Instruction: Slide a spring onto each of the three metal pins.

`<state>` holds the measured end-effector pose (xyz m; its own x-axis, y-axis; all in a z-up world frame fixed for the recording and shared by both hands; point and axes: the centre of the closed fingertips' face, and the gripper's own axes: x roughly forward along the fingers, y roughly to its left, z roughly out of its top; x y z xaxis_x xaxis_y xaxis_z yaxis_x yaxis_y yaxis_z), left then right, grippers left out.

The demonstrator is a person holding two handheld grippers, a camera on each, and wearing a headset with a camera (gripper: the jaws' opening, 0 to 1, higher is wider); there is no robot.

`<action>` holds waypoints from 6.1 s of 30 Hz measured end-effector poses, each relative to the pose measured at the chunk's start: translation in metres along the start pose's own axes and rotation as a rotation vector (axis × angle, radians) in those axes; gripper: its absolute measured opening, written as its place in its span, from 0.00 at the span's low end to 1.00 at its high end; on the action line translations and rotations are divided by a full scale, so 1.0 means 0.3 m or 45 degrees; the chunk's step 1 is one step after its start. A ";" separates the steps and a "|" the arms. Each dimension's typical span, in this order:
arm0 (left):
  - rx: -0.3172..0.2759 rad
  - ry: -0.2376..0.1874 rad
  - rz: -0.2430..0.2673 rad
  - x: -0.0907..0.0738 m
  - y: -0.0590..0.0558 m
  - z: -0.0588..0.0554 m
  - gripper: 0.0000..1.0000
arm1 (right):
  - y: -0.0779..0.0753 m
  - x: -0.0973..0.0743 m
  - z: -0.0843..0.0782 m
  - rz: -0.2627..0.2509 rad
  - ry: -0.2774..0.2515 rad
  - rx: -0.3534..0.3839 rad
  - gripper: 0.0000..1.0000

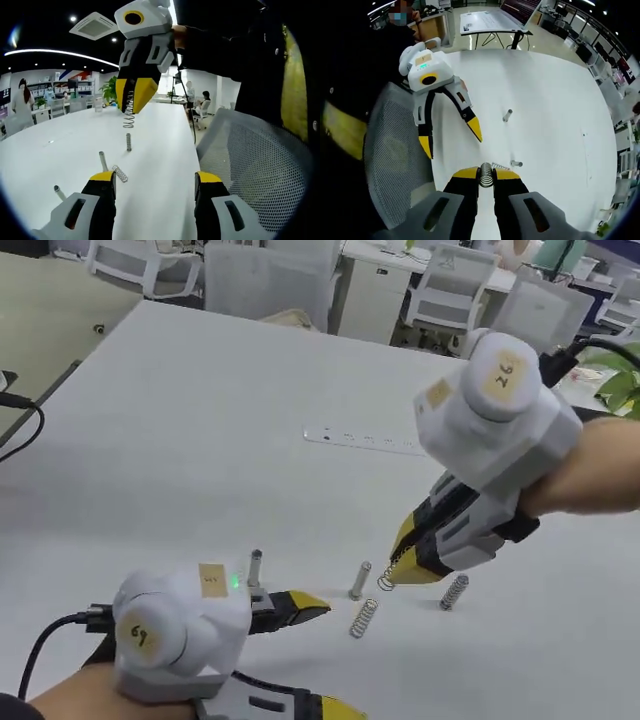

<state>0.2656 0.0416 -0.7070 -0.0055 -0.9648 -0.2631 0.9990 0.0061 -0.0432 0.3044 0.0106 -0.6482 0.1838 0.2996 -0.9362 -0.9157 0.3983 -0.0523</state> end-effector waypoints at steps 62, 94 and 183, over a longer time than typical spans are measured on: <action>-0.131 0.000 0.455 -0.303 0.123 -0.140 0.66 | -0.164 0.365 0.296 0.070 0.065 -0.239 0.08; -0.149 0.013 0.467 -0.318 0.127 -0.167 0.63 | -0.170 0.472 0.280 0.099 0.118 -0.232 0.08; -0.107 0.067 0.281 -0.106 0.116 -0.081 0.56 | -0.148 0.177 0.098 -0.049 -0.150 -0.013 0.20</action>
<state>0.2994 0.0789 -0.7236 0.2080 -0.9226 -0.3249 0.9692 0.2392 -0.0587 0.3654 0.0342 -0.6854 0.2589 0.3842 -0.8862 -0.9106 0.4031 -0.0913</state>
